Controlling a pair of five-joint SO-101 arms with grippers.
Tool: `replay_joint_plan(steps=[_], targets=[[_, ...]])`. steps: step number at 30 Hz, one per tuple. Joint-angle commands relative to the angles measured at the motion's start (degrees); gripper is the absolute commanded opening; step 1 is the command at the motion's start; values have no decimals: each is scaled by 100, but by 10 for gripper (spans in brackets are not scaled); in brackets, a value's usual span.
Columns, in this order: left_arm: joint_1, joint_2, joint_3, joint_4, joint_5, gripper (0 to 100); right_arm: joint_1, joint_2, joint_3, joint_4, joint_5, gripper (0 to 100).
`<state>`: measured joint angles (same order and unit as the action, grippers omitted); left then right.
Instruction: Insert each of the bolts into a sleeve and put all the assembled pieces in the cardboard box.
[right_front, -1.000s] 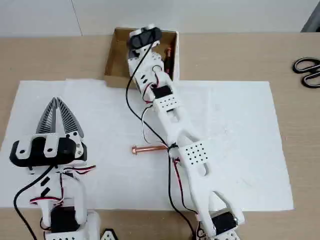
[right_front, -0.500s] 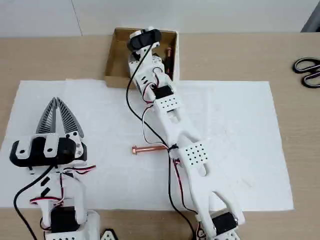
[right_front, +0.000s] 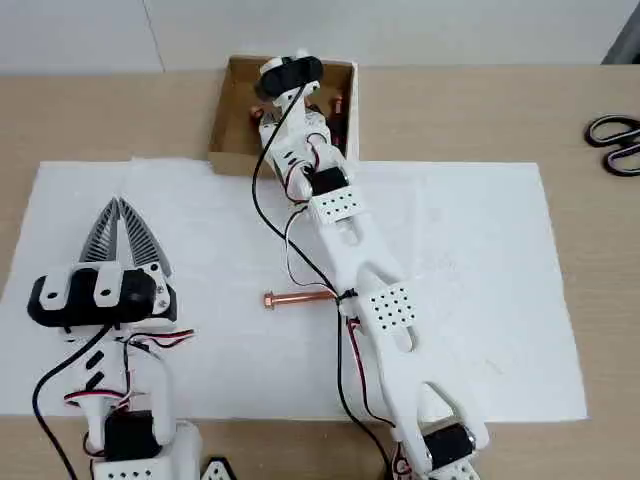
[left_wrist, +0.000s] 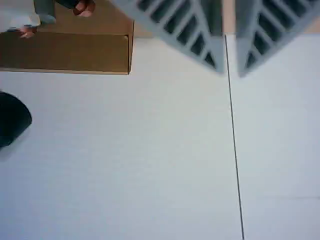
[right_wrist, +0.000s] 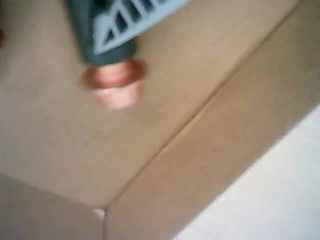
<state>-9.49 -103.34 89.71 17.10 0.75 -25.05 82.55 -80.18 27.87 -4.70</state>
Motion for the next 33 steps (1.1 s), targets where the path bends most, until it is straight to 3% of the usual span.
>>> replay_joint_plan(steps=[1, 5, 12, 17, 25, 33], targets=[[-9, -70, -31, -88, 35, 6, 40, -75, -659, 251, -18, 137], [-18, -70, -31, -88, 35, 6, 13, -92, -1697, 1666, -26, 137], [-26, -70, -22, -88, 26, 6, 22, -1481, -1618, 4998, -18, 137], [-26, -70, 119, -105, 26, 6, 13, -2440, -1618, 6695, -26, 139], [-26, -70, 224, -114, 26, 6, -92, -3292, -1530, 6967, -26, 138], [-26, -70, 207, -123, 0, 6, -743, -4796, 158, 6976, 53, 136]])
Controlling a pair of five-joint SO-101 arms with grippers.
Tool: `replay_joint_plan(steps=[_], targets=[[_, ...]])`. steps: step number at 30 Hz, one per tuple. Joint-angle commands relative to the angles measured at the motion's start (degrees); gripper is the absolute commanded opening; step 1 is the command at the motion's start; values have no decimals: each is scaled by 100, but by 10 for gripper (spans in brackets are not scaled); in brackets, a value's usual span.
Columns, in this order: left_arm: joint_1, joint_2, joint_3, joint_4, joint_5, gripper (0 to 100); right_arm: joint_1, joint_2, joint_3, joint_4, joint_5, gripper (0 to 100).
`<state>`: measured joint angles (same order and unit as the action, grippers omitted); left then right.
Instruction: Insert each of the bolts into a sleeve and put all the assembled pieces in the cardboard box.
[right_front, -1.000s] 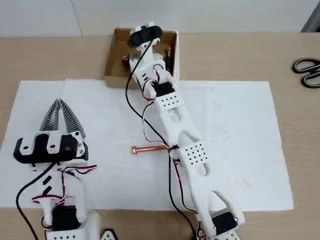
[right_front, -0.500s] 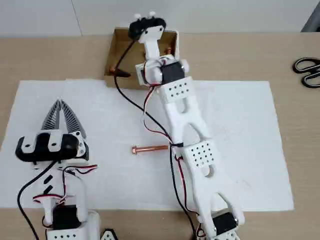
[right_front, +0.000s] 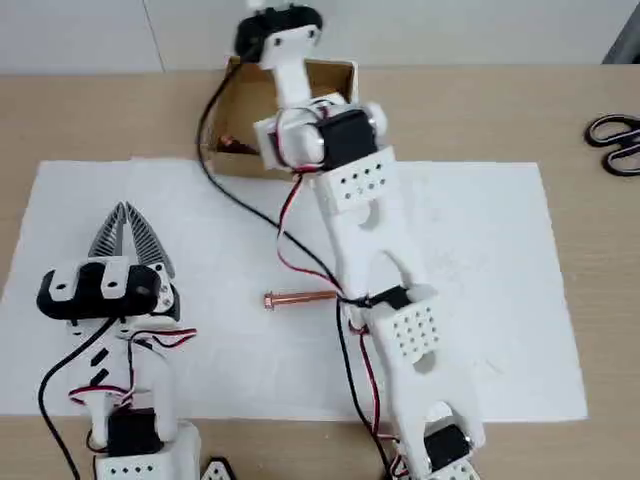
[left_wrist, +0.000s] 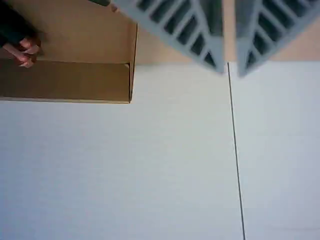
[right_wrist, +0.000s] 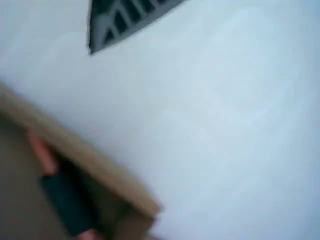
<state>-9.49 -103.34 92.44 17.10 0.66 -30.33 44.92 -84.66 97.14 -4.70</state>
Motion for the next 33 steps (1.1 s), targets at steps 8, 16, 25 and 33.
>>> replay_joint_plan(steps=[8, 16, 25, 33], targets=[[-26, -70, -40, -123, 9, 6, -505, -3468, 4571, -4, 774, 138], [-826, -70, -22, -422, 44, 6, 127, -4040, 5873, -75, 791, 137], [-2523, -70, 92, -457, 1371, 6, 145, -4040, 6840, -75, 2356, 137], [-1468, -70, 295, 1266, 1644, 6, 505, -4075, 8062, -813, 2163, 136]])
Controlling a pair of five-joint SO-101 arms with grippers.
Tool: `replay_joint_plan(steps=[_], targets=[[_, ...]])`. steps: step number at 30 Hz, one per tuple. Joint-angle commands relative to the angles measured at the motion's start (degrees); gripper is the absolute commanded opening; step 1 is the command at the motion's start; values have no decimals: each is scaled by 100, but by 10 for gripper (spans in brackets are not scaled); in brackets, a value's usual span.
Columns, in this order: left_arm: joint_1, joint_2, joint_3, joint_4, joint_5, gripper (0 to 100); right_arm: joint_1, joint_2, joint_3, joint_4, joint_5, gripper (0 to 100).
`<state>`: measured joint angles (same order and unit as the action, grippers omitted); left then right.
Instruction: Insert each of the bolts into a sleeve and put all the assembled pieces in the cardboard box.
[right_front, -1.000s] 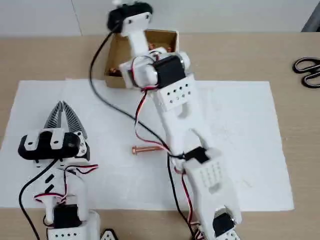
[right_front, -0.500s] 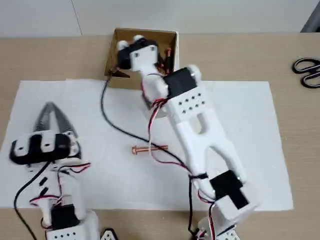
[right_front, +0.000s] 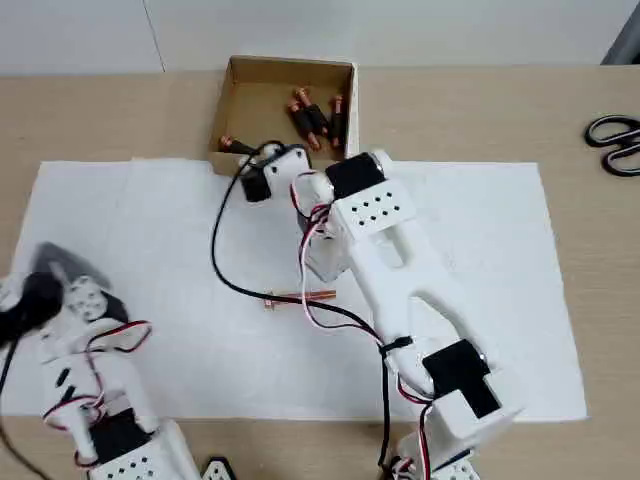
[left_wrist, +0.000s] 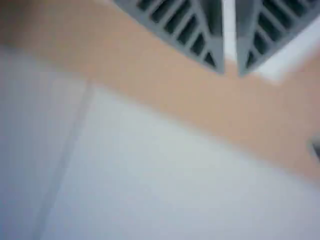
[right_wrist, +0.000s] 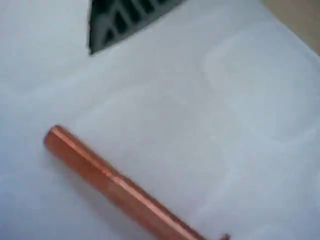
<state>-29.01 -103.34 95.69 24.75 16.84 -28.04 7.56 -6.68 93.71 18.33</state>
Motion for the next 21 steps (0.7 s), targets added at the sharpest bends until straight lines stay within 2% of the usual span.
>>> replay_joint_plan(steps=[1, 6, 10, 15, 21], targets=[[703, -70, -31, 642, 26, 6, 444, -338, 396, -699, -316, 136], [1785, -70, 40, 853, 26, 6, 1068, -303, 1284, -2193, -985, 136], [2409, -70, 57, 862, 26, 6, 1138, -321, 2365, -3354, -1143, 136], [2505, -62, 57, 1204, 26, 6, 1156, -356, 3341, -4365, -1134, 136], [2532, -62, 57, 1697, 26, 6, 1156, -312, 3455, -4611, -1134, 136]])
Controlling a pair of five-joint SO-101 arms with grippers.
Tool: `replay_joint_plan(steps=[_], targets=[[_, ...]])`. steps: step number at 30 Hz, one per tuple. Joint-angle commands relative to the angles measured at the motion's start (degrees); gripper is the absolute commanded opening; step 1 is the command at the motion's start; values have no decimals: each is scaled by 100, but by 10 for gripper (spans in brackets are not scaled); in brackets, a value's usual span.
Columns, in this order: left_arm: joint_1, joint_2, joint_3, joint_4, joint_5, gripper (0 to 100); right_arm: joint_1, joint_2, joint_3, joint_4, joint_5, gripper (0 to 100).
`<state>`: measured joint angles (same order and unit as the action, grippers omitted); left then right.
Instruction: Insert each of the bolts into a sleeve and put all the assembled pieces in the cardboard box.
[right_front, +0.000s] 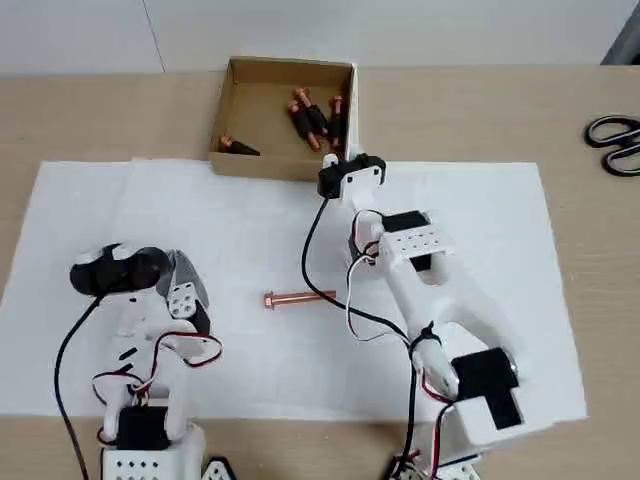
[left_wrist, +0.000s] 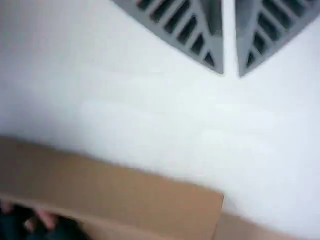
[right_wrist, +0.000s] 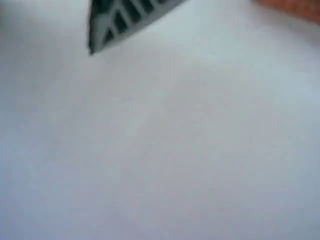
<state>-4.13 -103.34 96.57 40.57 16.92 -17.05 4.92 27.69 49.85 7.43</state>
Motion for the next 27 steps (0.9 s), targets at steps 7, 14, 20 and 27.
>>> replay_joint_plan(steps=[7, 14, 20, 27], targets=[[44, -62, -31, 580, 18, 6, 66, -75, 149, -233, -53, 134], [44, -62, -31, 615, 18, 6, 22, -479, 26, -356, -18, 14], [44, -62, -31, 615, 9, 6, 66, -2316, 79, 479, -18, 6], [53, -62, -31, 607, 9, 6, 57, -4927, 1213, 963, -9, 5]])
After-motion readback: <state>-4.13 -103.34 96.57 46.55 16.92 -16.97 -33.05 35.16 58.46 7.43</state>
